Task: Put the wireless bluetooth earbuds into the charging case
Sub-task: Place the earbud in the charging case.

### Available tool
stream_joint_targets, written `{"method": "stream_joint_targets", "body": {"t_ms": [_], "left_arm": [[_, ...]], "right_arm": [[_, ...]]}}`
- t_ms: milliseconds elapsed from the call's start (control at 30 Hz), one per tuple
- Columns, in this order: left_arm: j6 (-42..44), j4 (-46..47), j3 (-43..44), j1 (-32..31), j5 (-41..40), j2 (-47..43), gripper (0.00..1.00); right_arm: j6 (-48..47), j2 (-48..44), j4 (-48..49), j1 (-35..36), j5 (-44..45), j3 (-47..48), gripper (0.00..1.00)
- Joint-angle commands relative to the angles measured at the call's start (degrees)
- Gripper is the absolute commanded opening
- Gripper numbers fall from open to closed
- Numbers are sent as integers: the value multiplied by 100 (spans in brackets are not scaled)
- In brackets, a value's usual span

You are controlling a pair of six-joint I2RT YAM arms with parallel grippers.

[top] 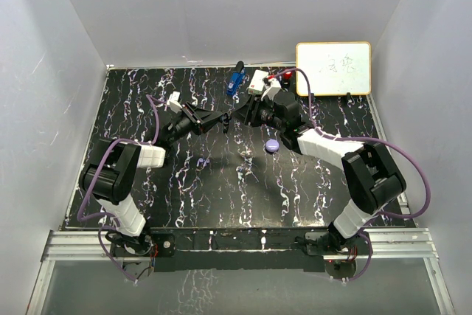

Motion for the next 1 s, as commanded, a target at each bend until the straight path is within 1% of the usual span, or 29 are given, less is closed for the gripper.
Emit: {"method": "stream_joint_targets", "body": {"t_ms": [0, 967], "left_arm": [[58, 101, 70, -6, 8, -254, 0], [76, 97, 71, -6, -7, -270, 0]], "right_arm": [[-152, 8, 69, 40, 60, 270, 38], [-179, -238, 3, 153, 121, 110, 38]]}}
